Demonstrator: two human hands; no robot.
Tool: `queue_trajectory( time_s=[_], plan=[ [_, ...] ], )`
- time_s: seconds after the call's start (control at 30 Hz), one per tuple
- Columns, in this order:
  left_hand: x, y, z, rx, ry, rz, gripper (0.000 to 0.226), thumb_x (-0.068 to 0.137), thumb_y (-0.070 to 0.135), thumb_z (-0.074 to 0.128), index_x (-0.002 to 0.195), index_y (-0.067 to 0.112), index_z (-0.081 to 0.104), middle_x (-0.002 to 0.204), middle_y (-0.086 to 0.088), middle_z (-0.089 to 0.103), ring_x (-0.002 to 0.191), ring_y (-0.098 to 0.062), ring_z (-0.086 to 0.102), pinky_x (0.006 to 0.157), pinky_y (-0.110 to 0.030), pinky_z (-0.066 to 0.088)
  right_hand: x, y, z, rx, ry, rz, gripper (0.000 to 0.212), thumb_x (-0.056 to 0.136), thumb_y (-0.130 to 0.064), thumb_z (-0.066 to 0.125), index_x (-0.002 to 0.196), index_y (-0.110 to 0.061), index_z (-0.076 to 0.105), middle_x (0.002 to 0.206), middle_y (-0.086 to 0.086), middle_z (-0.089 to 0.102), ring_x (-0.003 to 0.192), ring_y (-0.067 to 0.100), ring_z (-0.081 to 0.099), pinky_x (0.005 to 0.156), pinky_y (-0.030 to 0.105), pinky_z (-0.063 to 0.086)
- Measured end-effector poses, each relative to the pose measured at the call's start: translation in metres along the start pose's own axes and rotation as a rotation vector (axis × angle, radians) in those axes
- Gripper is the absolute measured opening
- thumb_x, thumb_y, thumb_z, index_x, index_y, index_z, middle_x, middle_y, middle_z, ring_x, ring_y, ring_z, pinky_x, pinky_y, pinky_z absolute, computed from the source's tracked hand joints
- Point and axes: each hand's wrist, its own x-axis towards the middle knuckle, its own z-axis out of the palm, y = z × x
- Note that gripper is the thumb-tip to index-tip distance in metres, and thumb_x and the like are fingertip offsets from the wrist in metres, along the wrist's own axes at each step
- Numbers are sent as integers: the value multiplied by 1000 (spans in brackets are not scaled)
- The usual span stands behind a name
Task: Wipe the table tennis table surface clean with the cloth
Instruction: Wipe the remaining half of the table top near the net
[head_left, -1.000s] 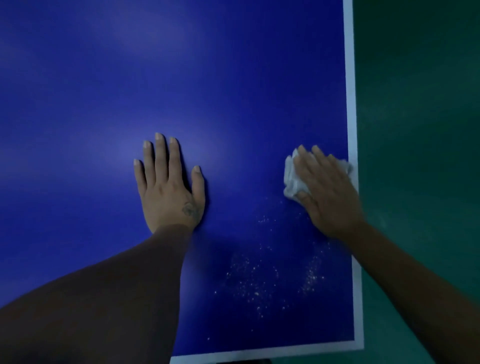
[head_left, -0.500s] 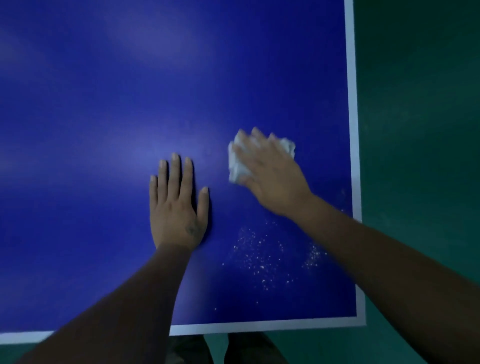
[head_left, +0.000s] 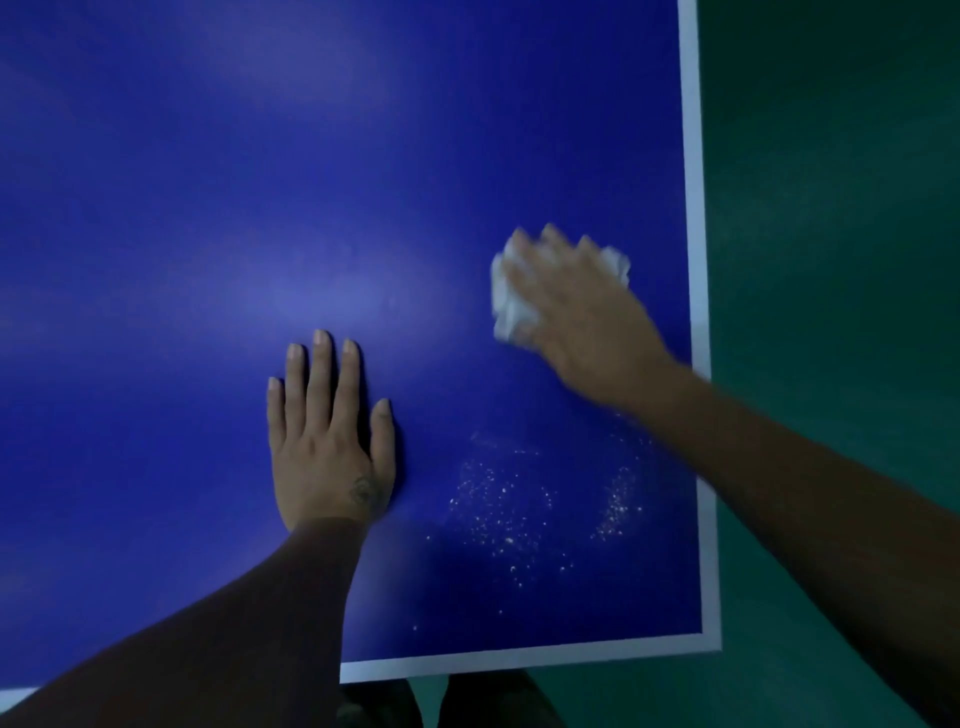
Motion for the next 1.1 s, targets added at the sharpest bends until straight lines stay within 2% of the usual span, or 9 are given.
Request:
queue_trajectory(
  time_s=[0.1, 0.2, 0.3, 0.4, 0.57, 0.67, 0.8, 0.97, 1.1],
  plan=[
    [0, 0, -1, -5, 0, 1, 66, 107, 40, 42, 167, 13, 30, 177, -7, 18, 165, -28, 9, 131, -57, 14, -55, -27, 17, 42, -71, -235, 61, 116, -45, 33, 170, -19, 22, 179, 5, 15, 165, 31, 12, 133, 54, 11],
    [1, 1, -1, -8, 7, 0, 66, 107, 39, 41, 167, 13, 31, 176, -7, 19, 165, -29, 10, 131, -57, 14, -43, 2, 3, 50, -140, -352, 63, 115, -53, 32, 170, -23, 22, 178, 2, 16, 165, 26, 11, 134, 52, 10],
    [1, 2, -1, -9, -3, -3, 66, 107, 38, 41, 167, 13, 30, 177, -7, 18, 165, -29, 9, 132, -56, 13, -14, 54, -9, 21, -6, -97, 65, 113, -48, 35, 167, -13, 27, 174, 12, 27, 160, 37, 20, 130, 62, 18],
    [1, 1, 0, -8, -11, -6, 67, 107, 39, 40, 168, 14, 28, 177, -7, 16, 165, -28, 8, 132, -57, 13, -37, 75, -5, -11, 5, 102, 63, 116, -46, 30, 170, -16, 17, 179, 6, 13, 165, 35, 7, 132, 59, 13],
    [0, 0, 1, -20, -5, -6, 67, 107, 38, 41, 167, 13, 28, 177, -7, 17, 165, -29, 8, 131, -57, 13, -125, 24, 24, 51, -12, -22, 61, 114, -41, 39, 167, -13, 30, 178, 7, 18, 165, 34, 12, 132, 60, 14],
    [0, 0, 1, -17, -9, -6, 67, 108, 38, 41, 168, 13, 27, 177, -7, 16, 165, -29, 8, 132, -57, 13, -118, 37, 20, 33, -40, -106, 61, 115, -45, 35, 167, -13, 31, 177, 7, 19, 164, 33, 14, 133, 57, 12],
    [0, 1, 0, -21, -10, -7, 66, 108, 39, 39, 168, 13, 27, 177, -7, 15, 165, -28, 7, 132, -56, 11, -75, 72, 4, 31, 12, 122, 62, 115, -49, 23, 170, -21, 13, 179, 0, 8, 166, 29, 4, 134, 50, 4],
    [-1, 0, 0, -23, -31, -13, 67, 108, 40, 38, 168, 13, 25, 178, -6, 13, 165, -27, 4, 132, -56, 9, -121, 21, 27, 110, 71, 297, 61, 116, -44, 26, 170, -18, 18, 179, 3, 10, 166, 30, 5, 133, 58, 11],
    [0, 1, -1, -30, -36, -14, 67, 108, 42, 36, 168, 14, 25, 178, -6, 13, 165, -27, 4, 132, -56, 10, -170, -24, 43, 155, 29, 274, 61, 114, -44, 33, 169, -17, 26, 178, 3, 16, 165, 31, 10, 132, 59, 14]
  ],
)
